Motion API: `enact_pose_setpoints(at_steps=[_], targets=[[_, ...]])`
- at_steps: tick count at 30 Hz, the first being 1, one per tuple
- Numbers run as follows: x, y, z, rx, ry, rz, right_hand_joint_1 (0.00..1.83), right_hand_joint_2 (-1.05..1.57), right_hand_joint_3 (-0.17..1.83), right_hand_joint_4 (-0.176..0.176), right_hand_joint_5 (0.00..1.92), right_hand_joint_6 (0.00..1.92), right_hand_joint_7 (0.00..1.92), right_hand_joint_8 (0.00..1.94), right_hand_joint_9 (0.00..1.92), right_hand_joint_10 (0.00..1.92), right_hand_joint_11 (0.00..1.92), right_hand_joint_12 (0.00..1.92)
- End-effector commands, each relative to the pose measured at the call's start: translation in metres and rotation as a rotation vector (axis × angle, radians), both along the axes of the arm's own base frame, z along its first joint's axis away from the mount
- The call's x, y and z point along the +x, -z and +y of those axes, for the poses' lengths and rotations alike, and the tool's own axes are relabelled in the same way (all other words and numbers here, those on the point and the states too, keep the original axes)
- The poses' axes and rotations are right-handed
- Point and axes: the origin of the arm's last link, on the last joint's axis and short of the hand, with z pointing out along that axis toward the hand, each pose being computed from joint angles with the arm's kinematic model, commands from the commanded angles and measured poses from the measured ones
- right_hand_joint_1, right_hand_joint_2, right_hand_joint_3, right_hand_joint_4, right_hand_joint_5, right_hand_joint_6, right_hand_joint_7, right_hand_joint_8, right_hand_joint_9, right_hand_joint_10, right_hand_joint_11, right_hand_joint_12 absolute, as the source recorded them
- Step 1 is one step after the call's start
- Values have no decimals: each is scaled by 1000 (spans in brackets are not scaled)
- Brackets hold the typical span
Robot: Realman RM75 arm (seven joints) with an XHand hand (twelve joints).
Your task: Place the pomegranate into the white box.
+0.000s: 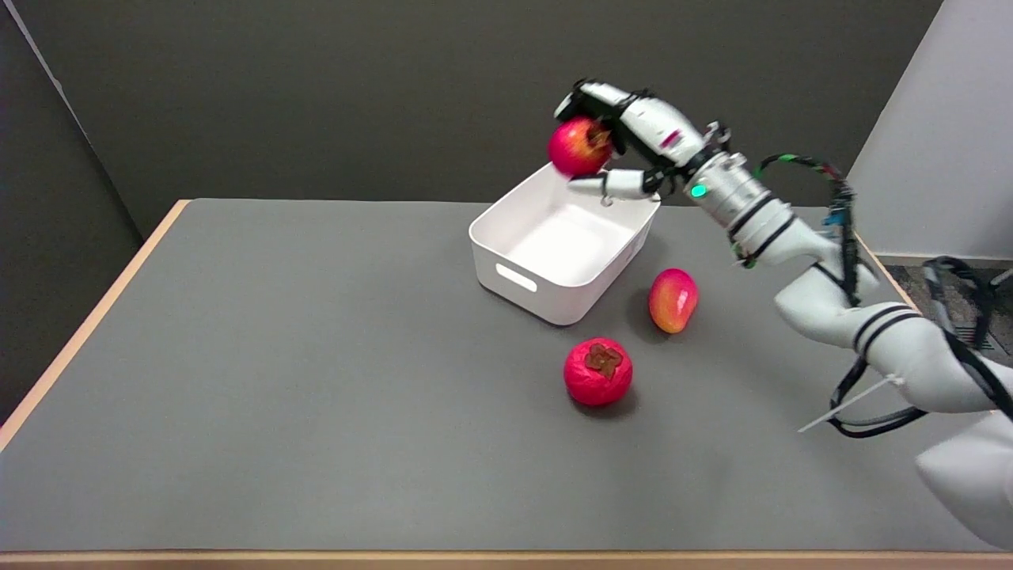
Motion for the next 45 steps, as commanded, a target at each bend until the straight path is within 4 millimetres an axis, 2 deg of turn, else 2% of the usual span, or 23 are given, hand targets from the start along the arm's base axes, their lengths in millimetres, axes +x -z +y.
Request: enact_pose_setpoints(at_steps=[1, 8, 9, 10, 11, 13, 14, 15, 17, 19, 21, 23, 30, 32, 37, 38, 40, 41, 43, 45], targets=[[-69, 77, -38, 74, 249, 71, 1326, 1229, 93, -163, 498, 1570, 757, 1423, 713, 1574, 820, 1921], [-80, 73, -33, 54, 280, 69, 1328, 1227, 94, -174, 498, 1575, 759, 1424, 714, 1575, 765, 1920], [-81, 72, -33, 52, 282, 69, 1276, 1223, 119, -151, 504, 1582, 770, 1424, 727, 1503, 737, 1920], [-82, 70, -32, 49, 284, 66, 1194, 1213, 162, -114, 515, 1592, 789, 1423, 749, 1389, 695, 1921], [-83, 68, -30, 47, 287, 66, 1091, 1214, 201, -60, 524, 1609, 782, 1349, 744, 1311, 633, 1921], [-84, 65, -28, 42, 287, 68, 820, 1239, 270, 95, 535, 1663, 700, 1005, 667, 1245, 457, 1921], [-85, 63, -26, 41, 288, 68, 781, 959, 678, 88, 400, 1162, 595, 747, 554, 1116, 454, 1770], [-84, 62, -25, 40, 286, 67, 747, 775, 932, 76, 308, 804, 515, 578, 463, 1010, 441, 1650], [-83, 60, -23, 38, 282, 68, 628, 737, 942, 77, 271, 594, 417, 459, 333, 859, 329, 1502], [-82, 58, -22, 34, 278, 66, 382, 644, 998, 100, 199, 468, 219, 324, 123, 641, 41, 1140], [-80, 54, -21, 28, 272, 65, 359, 632, 977, 111, 186, 460, 173, 293, 50, 580, 0, 1104], [-79, 51, -19, 23, 266, 62, 364, 650, 847, 119, 189, 403, 107, 234, 3, 433, -1, 1018], [-64, 37, -12, 4, 217, -10, 353, 654, 815, 123, 186, 382, 54, 228, -1, 322, -1, 913], [-50, 31, -9, -4, 175, -43, 342, 564, 926, 126, 147, 468, 56, 199, 0, 258, -1, 901], [0, 13, 10, -21, 13, -151, 338, 564, 928, 123, 144, 467, 59, 201, 6, 246, -1, 875], [12, 9, 16, -20, -25, -180, 339, 565, 928, 122, 145, 467, 60, 205, 7, 246, -1, 874], [29, 2, 28, -18, -78, -225, 515, 567, 996, 113, 120, 518, 50, 326, 15, 286, -1, 887], [33, -10, 36, -40, -99, -255, 448, 597, 941, 112, 146, 474, 84, 290, 9, 360, -1, 908], [47, -10, 56, 15, -169, -351, 341, 646, 850, 109, 191, 404, 145, 232, 2, 487, -1, 951], [57, -21, 79, 39, -247, -458, 341, 652, 839, 107, 202, 407, 171, 236, 13, 516, -1, 984]])
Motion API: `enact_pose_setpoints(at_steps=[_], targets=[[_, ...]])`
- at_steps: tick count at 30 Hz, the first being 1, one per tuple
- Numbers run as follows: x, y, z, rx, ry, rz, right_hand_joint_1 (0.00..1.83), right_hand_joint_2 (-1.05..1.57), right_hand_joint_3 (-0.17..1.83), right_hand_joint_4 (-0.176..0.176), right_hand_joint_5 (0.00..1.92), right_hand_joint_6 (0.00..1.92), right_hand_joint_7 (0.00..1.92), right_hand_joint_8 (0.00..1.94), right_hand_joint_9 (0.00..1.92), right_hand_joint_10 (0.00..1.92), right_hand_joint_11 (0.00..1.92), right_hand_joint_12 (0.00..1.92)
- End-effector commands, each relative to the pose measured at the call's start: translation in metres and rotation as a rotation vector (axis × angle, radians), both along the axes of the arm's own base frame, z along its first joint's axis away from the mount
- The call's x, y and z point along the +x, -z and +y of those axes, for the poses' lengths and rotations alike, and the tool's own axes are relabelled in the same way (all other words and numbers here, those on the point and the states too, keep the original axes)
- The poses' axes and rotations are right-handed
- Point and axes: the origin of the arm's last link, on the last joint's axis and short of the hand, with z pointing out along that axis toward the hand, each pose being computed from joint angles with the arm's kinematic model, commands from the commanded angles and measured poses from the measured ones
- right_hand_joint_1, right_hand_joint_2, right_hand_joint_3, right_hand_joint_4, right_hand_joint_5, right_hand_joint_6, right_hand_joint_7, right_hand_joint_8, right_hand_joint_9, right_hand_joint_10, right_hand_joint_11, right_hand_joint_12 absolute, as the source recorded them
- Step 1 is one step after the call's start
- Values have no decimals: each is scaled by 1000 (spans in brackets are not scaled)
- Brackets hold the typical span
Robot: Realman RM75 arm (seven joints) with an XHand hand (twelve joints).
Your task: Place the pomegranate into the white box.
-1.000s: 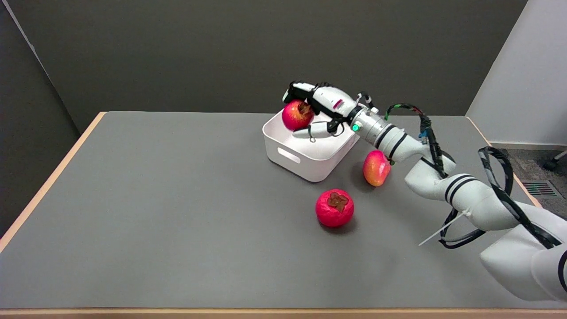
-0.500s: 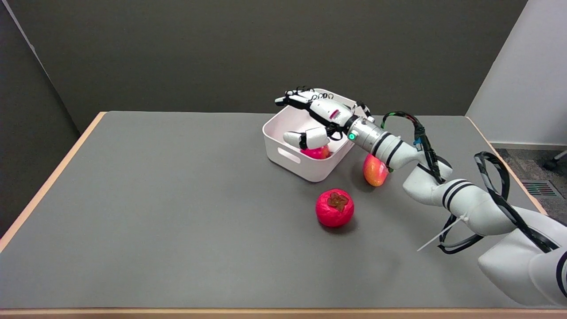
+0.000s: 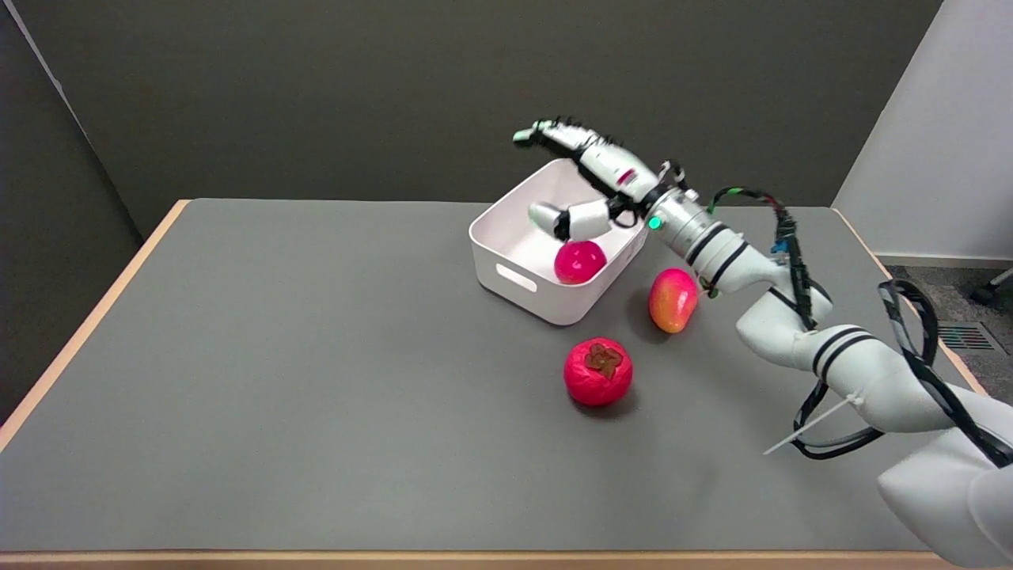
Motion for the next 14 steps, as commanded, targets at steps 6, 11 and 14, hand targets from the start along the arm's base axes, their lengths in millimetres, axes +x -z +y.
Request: enact_pose_setpoints(at_steps=[6, 11, 14], targets=[[73, -103, 145, -161, -466, -570, 315, 609, 971, 92, 189, 490, 197, 321, 27, 572, -1, 1026], [44, -137, 187, -282, -502, -713, 314, 621, 971, 81, 198, 493, 215, 331, 28, 579, -1, 1028], [43, -150, 202, -308, -552, -750, 312, 625, 971, 80, 202, 494, 228, 338, 32, 592, -1, 1034]])
